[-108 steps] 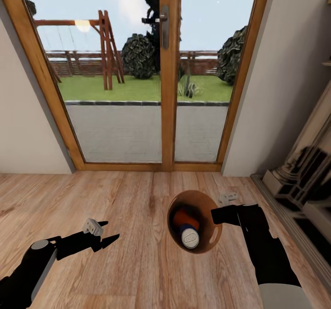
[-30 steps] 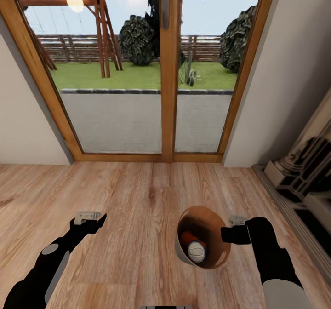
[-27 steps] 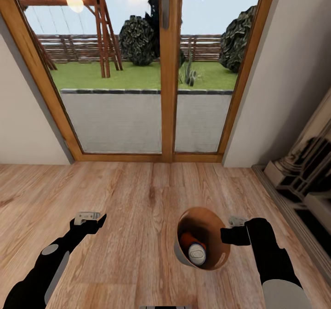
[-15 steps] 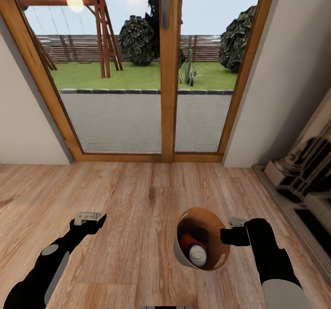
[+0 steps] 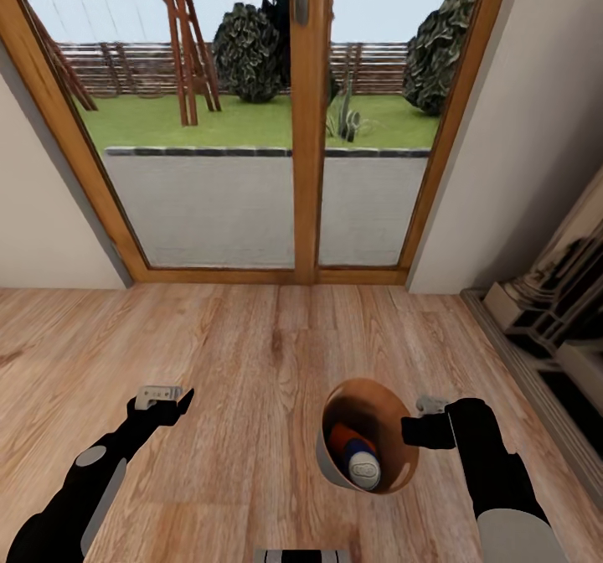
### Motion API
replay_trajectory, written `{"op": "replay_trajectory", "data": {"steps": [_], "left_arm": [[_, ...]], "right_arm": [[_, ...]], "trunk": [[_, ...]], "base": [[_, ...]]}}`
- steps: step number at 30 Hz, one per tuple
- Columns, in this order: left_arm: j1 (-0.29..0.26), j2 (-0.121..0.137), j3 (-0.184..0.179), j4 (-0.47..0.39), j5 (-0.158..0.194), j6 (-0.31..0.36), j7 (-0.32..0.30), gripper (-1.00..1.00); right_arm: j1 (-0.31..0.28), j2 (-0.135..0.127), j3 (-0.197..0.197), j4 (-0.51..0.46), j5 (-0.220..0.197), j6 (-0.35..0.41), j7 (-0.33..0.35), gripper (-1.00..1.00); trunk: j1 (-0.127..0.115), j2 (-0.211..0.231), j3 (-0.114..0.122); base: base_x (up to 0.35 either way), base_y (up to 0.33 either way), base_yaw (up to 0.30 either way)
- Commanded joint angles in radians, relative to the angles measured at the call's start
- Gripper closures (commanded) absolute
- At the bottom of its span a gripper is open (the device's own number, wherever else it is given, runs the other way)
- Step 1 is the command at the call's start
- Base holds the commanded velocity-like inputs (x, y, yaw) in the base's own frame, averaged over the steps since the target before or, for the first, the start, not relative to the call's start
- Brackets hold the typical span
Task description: Put the three can of soda from the living room inside the tash can in the kitchen.
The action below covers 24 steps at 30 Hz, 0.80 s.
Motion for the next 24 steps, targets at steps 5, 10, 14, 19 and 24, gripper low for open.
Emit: {"op": "replay_trajectory", "data": {"steps": [5, 10, 14, 19, 24], "left_arm": [[0.0, 0.0, 0.0, 0.001, 0.0, -0.003, 0.0, -1.0], [0.0, 0.0, 0.0, 0.001, -0.001, -0.004, -0.001, -1.0], [0.0, 0.0, 0.0, 0.002, -0.001, -0.004, -0.001, -1.0], [0.0, 0.0, 0.0, 0.002, -0.001, -0.004, -0.001, -1.0], [0.0, 0.0, 0.0, 0.002, -0.002, -0.004, -0.001, -1.0]], "right_arm": [[0.0, 0.001, 0.0, 0.0, -0.035, 0.011, 0.007, 1.0], [0.0, 0.002, 0.0, 0.0, -0.035, 0.011, 0.007, 1.0], [0.0, 0.002, 0.0, 0.0, -0.035, 0.011, 0.007, 1.0], [0.0, 0.003, 0.0, 0.0, -0.035, 0.011, 0.007, 1.0], [0.0, 0.003, 0.0, 0.0, -0.035, 0.011, 0.007, 1.0]], "trunk": [[0.0, 0.0, 0.0], [0.002, -0.001, -0.015], [0.004, -0.002, -0.031], [0.004, -0.002, -0.035], [0.004, -0.002, -0.035]], "base": [[0.0, 0.0, 0.0], [0.0, 0.0, 0.0], [0.0, 0.0, 0.0], [0.0, 0.0, 0.0], [0.0, 0.0, 0.0]]}}
